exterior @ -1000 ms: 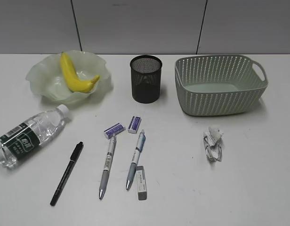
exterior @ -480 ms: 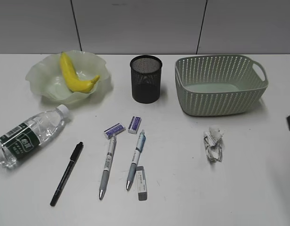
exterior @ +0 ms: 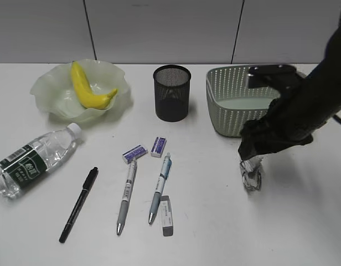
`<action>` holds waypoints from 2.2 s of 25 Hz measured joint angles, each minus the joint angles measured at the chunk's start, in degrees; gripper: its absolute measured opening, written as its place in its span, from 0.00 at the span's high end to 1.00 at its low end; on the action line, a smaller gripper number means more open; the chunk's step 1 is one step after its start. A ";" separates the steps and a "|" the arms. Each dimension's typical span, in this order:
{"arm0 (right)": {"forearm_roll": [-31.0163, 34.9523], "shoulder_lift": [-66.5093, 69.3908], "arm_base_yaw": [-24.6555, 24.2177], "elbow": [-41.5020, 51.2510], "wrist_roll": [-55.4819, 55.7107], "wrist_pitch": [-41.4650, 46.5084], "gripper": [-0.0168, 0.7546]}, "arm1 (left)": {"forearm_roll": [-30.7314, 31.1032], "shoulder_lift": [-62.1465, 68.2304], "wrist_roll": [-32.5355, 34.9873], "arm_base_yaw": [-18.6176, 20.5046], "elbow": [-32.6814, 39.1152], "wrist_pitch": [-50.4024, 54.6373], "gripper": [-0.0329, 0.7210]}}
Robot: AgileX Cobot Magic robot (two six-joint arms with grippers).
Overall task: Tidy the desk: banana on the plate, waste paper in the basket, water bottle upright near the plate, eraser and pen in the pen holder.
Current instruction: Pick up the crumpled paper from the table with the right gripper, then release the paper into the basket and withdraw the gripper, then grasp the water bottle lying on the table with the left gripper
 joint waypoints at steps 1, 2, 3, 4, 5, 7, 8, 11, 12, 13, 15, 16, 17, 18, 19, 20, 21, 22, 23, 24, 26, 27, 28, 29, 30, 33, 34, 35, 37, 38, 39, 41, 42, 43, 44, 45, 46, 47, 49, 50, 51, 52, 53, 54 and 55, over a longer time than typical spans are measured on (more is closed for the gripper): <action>-0.19 2.67 0.08 -0.65 1.42 -0.33 0.24 | -0.05 0.00 0.00 0.00 0.00 0.00 0.45; -0.30 5.05 0.08 -1.27 2.19 -1.04 0.25 | -0.05 0.00 0.00 0.00 0.00 -0.05 0.45; -0.42 6.81 0.08 -1.77 2.78 -1.73 0.27 | -0.05 0.00 0.00 0.00 0.00 -0.04 0.45; -0.49 8.68 0.08 -2.26 3.05 -2.28 0.29 | -0.05 0.00 0.00 0.00 0.00 -0.04 0.45; -0.49 10.29 0.08 -2.61 3.22 -2.62 0.31 | -0.05 0.04 0.00 0.00 0.00 -0.04 0.45; -0.87 12.64 0.08 -3.43 3.43 -2.82 0.38 | -0.05 0.04 0.00 0.00 0.00 -0.04 0.45; -1.09 13.12 0.08 -3.99 3.49 -2.73 0.44 | -0.05 0.04 0.00 0.00 0.00 -0.04 0.45; -1.82 13.23 0.08 -5.37 3.78 -0.71 0.78 | -0.05 0.04 0.00 0.00 0.00 -0.04 0.45; -1.82 12.94 0.08 -5.55 3.91 0.18 0.86 | -0.05 0.04 0.00 0.00 0.00 -0.04 0.45; -1.97 12.56 0.08 -5.62 4.01 1.45 0.90 | -0.12 0.04 0.00 0.00 0.00 -0.04 0.45; -2.02 10.93 0.08 -5.62 4.02 4.11 0.93 | -0.12 0.04 0.00 0.00 0.00 -0.04 0.45; -2.11 9.23 0.08 -5.62 4.02 5.28 0.93 | -0.17 0.04 0.00 0.00 0.00 -0.04 0.45; -2.19 7.41 0.08 -5.62 4.02 5.96 0.93 | -0.17 0.04 0.00 0.00 0.00 -0.04 0.45; -2.25 4.88 0.08 -5.62 4.02 6.18 0.93 | -0.17 0.04 0.00 0.00 0.00 -0.04 0.45; -2.24 2.09 0.08 -5.62 4.02 6.07 0.93 | -0.17 0.04 0.00 0.00 0.00 -0.04 0.45; -2.53 -0.75 0.08 -5.62 4.02 5.28 0.93 | -0.17 0.04 0.00 0.00 0.00 -0.04 0.45; -3.27 -3.04 0.08 -5.62 4.02 3.65 0.93 | -0.17 0.04 0.00 0.00 0.00 -0.04 0.45; -4.22 -5.45 0.08 -5.62 4.02 1.63 0.93 | -0.17 0.04 0.00 0.00 0.00 -0.04 0.45; -5.79 -7.34 0.08 -5.69 4.02 -1.62 0.93 | -0.17 0.04 0.00 0.00 0.00 -0.04 0.45; -7.69 -8.35 0.08 -5.74 4.02 -5.44 0.93 | -0.17 0.04 0.00 0.00 0.00 -0.04 0.45; -11.46 -8.76 -0.04 -5.94 4.07 -13.13 0.93 | -0.17 0.04 0.00 0.00 0.00 -0.04 0.45; -13.03 -8.14 -0.19 -5.93 4.07 -16.95 0.93 | -0.17 0.04 0.00 0.00 0.00 -0.04 0.45; -14.08 -6.86 -0.53 -6.00 4.07 -20.43 0.93 | -0.17 0.04 0.00 0.00 0.00 -0.04 0.45; -14.45 -5.07 -0.95 -6.12 4.07 -22.81 0.93 | -0.17 0.04 0.00 0.00 0.00 -0.04 0.45; -14.54 -2.85 -1.25 -6.41 4.07 -24.61 0.92 | -0.22 0.04 0.00 0.00 0.00 -0.04 0.45; -14.22 3.99 -2.18 -7.98 4.15 -26.26 0.77 | -0.22 0.04 0.00 0.00 0.00 -0.04 0.45; -14.28 5.50 -2.30 -8.42 4.71 -26.26 0.67 | -0.22 0.04 0.00 0.00 0.00 -0.04 0.45; -14.28 6.69 -2.37 -8.63 5.51 -26.26 0.55 | -0.22 0.04 0.00 0.00 0.00 -0.04 0.45; -14.28 7.27 -2.43 -8.84 6.85 -26.32 0.34 | -0.29 0.04 0.00 0.00 0.00 -0.04 0.45; -14.28 7.02 -2.47 -9.00 7.27 -26.32 0.25 | -0.35 0.04 0.00 0.00 0.00 -0.04 0.45; -14.28 6.43 -2.47 -9.13 7.44 -25.90 0.19 | -0.41 0.04 0.00 0.00 0.00 -0.04 0.45; -14.37 4.20 -2.47 -9.32 7.61 -22.87 0.15 | -0.41 0.04 0.05 0.00 0.00 -0.04 0.45; -14.49 2.39 -2.47 -9.32 7.67 -20.01 0.15 | -0.41 0.04 0.18 0.00 0.00 -0.04 0.45; -14.61 0.26 -2.47 -9.32 7.67 -16.81 0.17 | -0.41 0.04 0.51 0.00 0.00 -0.04 0.45; -14.92 -2.10 -2.47 -9.32 7.67 -12.10 0.19 | -0.41 0.04 1.29 0.00 0.00 -0.04 0.45; -14.92 -4.10 -2.47 -9.36 7.67 -6.84 0.22 | -0.41 0.04 2.26 0.00 0.00 -0.06 0.45; -14.92 -6.60 -2.47 -9.31 7.67 -1.67 0.25 | -0.46 0.04 2.94 0.00 0.00 -0.11 0.45; -14.92 -9.20 -2.47 -8.96 7.71 2.27 0.27 | -0.46 0.04 3.33 0.00 0.00 -0.17 0.45; -14.92 -14.63 -2.47 -6.65 7.71 9.22 0.30 | -0.46 0.04 3.73 0.00 0.00 -0.28 0.45; -14.92 -17.94 -2.47 -4.75 7.78 11.12 0.31 | -0.46 0.04 3.79 0.00 0.00 -0.28 0.45; -15.22 -21.52 -2.47 -2.88 7.78 12.81 0.31 | -0.53 0.04 3.89 0.00 0.00 -0.34 0.45; -15.22 -24.63 -2.47 -0.52 7.78 14.18 0.32 | -0.52 0.04 3.89 0.00 0.00 -0.34 0.45; -15.22 -28.54 -2.47 1.99 7.78 15.21 0.32 | -0.54 0.04 3.89 0.00 0.00 -0.34 0.45; -15.22 -32.47 -2.47 4.51 7.78 16.10 0.32 | -0.60 0.04 3.99 0.00 0.00 -0.34 0.45; -15.22 -35.78 -2.47 6.65 7.78 17.14 0.32 | -0.71 0.04 4.03 0.00 0.00 -0.34 0.45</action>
